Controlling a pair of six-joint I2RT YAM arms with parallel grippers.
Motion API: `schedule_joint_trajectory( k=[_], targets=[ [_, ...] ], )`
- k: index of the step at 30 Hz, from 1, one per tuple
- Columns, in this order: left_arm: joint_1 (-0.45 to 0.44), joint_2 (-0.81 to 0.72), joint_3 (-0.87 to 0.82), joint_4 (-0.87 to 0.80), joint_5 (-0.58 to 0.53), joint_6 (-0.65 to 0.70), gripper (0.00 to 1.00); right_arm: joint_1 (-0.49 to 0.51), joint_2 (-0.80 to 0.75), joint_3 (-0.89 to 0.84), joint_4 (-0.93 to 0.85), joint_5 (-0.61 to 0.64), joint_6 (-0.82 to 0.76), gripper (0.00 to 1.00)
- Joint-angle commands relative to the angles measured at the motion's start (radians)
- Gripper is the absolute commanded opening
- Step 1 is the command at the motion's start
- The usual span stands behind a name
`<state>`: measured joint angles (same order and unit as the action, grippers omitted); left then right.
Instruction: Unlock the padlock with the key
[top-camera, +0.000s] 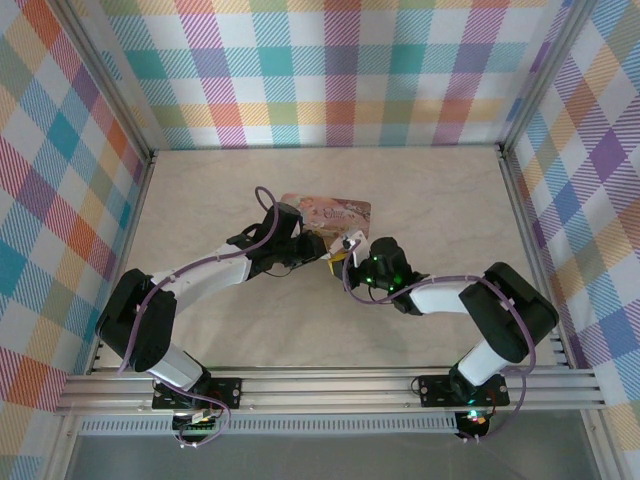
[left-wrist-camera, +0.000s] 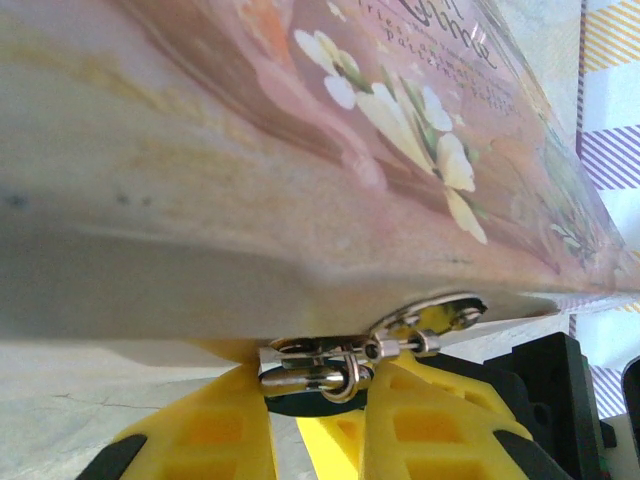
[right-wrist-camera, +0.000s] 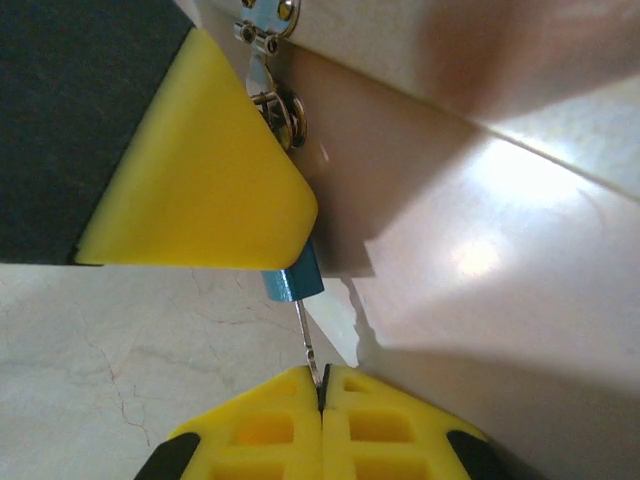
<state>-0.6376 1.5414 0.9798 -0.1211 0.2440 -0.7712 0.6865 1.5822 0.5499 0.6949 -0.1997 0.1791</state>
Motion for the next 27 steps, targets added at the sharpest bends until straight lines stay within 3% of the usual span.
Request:
schedule_joint_trajectory(
  k=[1,7,27],
  targets=[
    [-0.011,-0.023,-0.003,0.025,0.064,-0.003,0.08,-0.004,0.002,0.072,0.112,-0.037,0.009,0.0],
    [-0.013,-0.013,-0.002,0.032,0.074,-0.01,0.08,-0.004,0.016,0.1,0.112,-0.013,-0.017,0.0],
    [-0.017,0.008,-0.021,0.05,0.067,-0.008,0.08,-0.029,0.02,0.177,0.102,-0.094,0.043,0.0]
  ],
)
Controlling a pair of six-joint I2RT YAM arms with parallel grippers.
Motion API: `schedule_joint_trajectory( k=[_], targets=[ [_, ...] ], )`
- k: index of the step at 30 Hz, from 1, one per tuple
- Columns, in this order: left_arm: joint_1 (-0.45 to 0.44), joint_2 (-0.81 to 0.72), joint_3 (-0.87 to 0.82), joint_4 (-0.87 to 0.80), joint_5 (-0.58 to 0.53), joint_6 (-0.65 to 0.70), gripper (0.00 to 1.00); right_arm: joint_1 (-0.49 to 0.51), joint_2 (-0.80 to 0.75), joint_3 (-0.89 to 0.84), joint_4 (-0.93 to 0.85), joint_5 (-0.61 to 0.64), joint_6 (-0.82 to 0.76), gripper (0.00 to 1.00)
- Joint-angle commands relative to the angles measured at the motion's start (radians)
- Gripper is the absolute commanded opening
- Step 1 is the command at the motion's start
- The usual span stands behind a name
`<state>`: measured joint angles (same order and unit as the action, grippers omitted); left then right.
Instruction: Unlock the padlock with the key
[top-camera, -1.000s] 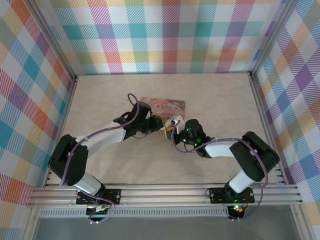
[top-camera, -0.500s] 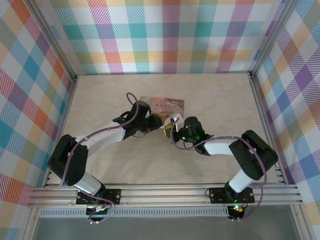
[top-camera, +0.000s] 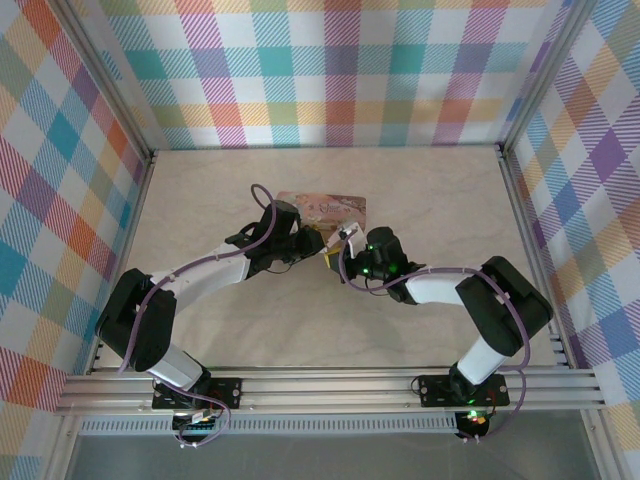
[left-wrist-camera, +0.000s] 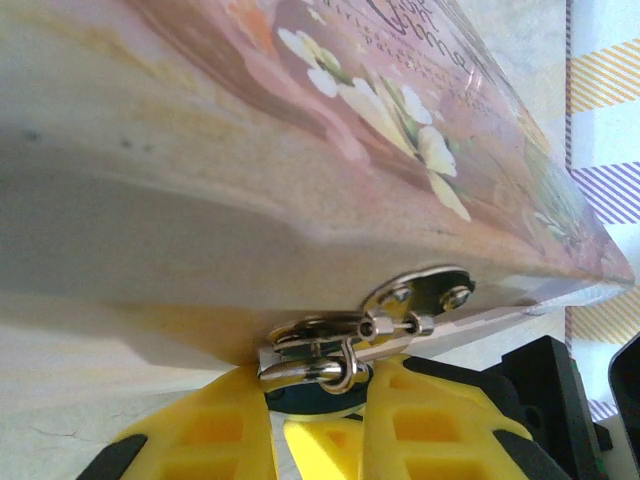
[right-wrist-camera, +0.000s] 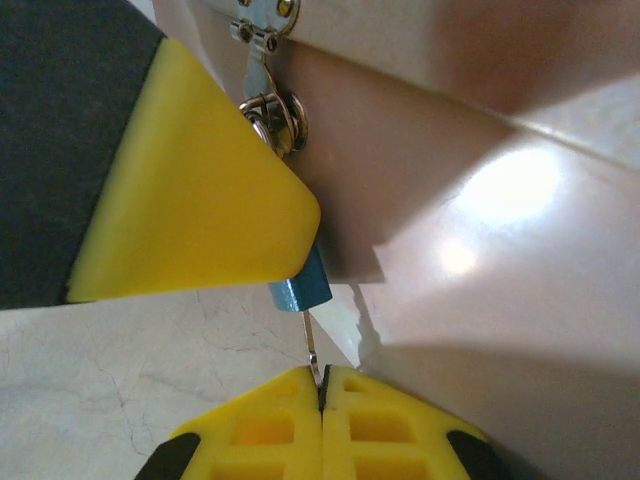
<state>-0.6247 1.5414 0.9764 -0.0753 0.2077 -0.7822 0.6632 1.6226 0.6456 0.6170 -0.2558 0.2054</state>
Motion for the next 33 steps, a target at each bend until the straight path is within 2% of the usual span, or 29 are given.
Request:
schedule_joint_trajectory(
  k=[1,16,21,28,33],
  targets=[
    [-0.03,0.009,-0.018,0.003,0.104,0.002,0.08,-0.012,-0.023,0.082,0.181,-0.041,0.017,0.0],
    [-0.03,0.005,-0.027,0.003,0.108,0.005,0.08,-0.073,-0.017,0.084,0.154,-0.106,0.016,0.0],
    [-0.032,0.005,-0.03,0.003,0.108,0.007,0.08,-0.073,-0.014,0.09,0.163,-0.082,0.003,0.0],
    [-0.035,0.022,-0.035,0.02,0.114,-0.003,0.08,-0.073,-0.007,0.114,0.193,-0.115,0.044,0.0],
    [-0.036,0.045,-0.039,0.043,0.118,-0.011,0.08,-0.073,0.008,0.061,0.202,-0.081,0.049,0.0]
  ],
)
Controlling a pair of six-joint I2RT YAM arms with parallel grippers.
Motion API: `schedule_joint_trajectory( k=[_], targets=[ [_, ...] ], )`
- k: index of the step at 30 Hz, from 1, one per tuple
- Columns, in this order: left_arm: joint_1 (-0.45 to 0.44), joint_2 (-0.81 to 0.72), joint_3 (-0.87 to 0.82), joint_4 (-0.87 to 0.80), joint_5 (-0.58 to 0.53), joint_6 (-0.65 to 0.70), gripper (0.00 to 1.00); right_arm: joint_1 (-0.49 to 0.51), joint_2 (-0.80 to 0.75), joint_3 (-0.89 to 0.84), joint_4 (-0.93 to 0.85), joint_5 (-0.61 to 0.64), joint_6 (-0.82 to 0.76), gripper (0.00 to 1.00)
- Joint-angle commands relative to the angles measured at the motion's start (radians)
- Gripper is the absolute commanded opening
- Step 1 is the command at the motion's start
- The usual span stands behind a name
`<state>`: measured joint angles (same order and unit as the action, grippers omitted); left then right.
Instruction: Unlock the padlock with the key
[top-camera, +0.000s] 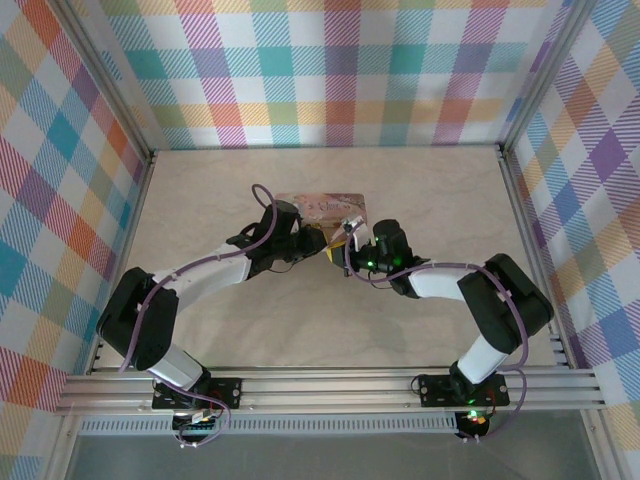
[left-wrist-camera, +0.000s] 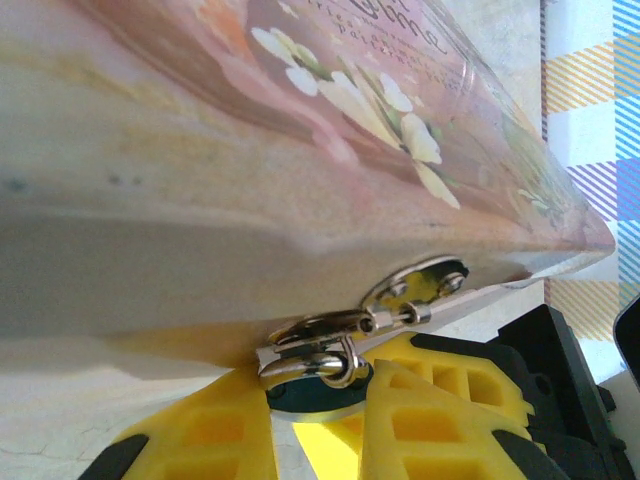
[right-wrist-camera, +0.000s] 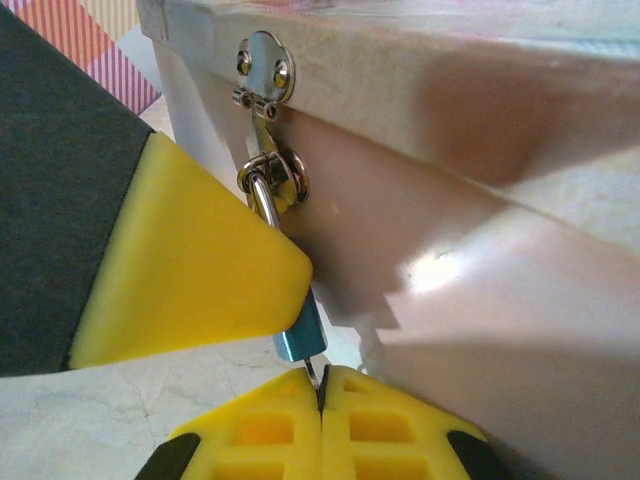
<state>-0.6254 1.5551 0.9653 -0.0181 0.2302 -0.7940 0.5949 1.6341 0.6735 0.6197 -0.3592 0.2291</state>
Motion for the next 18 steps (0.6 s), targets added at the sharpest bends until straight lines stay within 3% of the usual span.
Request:
schedule_joint_trajectory(
  k=[1,18],
  targets=[
    [-0.035,0.038,-0.032,-0.003,0.096,-0.005,0.08,-0.004,0.001,0.015,0.205,0.031,0.028,0.0],
    [-0.037,0.175,-0.055,0.092,0.141,-0.048,0.1,0.006,0.06,-0.144,0.249,0.068,0.085,0.0]
  ],
)
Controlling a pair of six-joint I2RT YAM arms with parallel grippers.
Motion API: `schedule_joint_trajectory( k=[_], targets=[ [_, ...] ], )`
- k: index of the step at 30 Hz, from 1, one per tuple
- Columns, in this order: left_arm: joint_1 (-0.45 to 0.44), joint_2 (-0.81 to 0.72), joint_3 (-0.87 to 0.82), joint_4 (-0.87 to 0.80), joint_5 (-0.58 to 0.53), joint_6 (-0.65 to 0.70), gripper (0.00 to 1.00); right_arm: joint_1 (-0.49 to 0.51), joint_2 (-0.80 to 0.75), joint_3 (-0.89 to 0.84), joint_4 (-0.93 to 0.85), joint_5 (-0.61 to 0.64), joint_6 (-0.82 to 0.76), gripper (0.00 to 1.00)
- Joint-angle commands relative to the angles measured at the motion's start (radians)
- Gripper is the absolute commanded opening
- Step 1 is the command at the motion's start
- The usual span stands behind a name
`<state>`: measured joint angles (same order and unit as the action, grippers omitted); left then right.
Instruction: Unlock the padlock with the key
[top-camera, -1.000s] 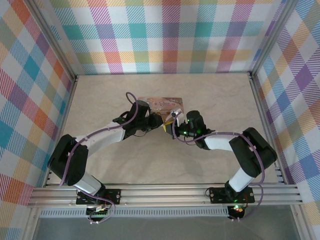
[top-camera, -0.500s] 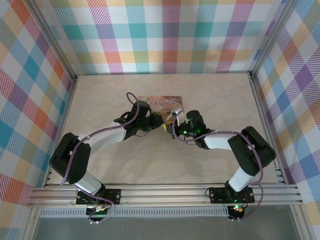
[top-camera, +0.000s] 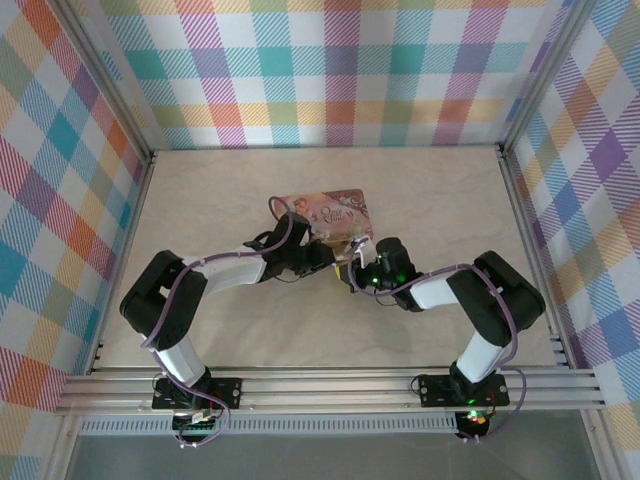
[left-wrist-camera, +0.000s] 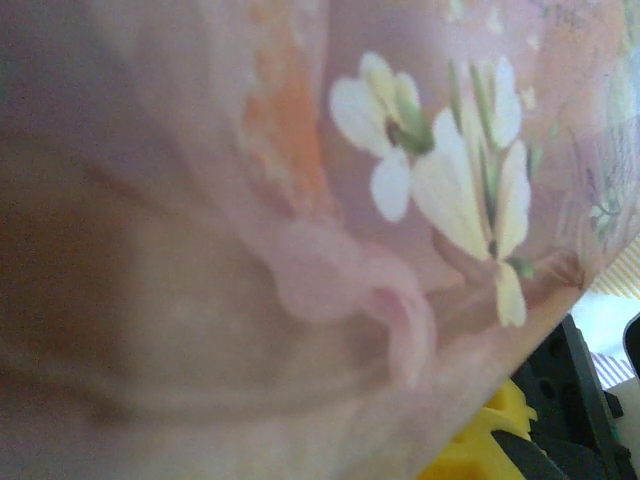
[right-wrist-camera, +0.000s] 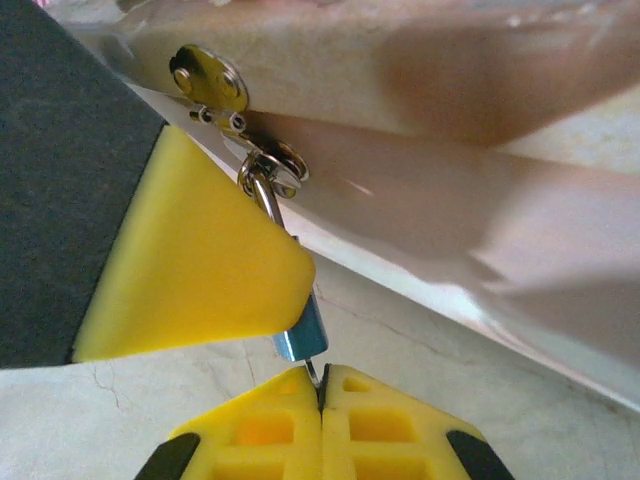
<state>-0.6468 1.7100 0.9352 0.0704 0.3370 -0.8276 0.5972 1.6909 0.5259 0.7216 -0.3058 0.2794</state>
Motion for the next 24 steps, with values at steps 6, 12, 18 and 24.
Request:
schedule_joint_trajectory(
  k=[6,12,18,24],
  targets=[
    [-0.014,-0.002,-0.041,0.014,0.012,-0.009,0.34,0.007,0.011,-0.006,0.135,0.017,0.052,0.0],
    [0.013,-0.112,-0.076,-0.016,-0.035,-0.001,0.51,0.008,0.008,-0.019,0.119,0.014,0.071,0.0],
    [0.04,-0.219,-0.14,0.024,-0.055,-0.041,0.63,0.017,0.011,0.001,0.067,-0.017,0.098,0.0],
    [0.055,-0.275,-0.261,0.194,-0.045,-0.159,0.67,0.026,0.006,0.017,0.04,-0.044,0.16,0.0]
  ],
)
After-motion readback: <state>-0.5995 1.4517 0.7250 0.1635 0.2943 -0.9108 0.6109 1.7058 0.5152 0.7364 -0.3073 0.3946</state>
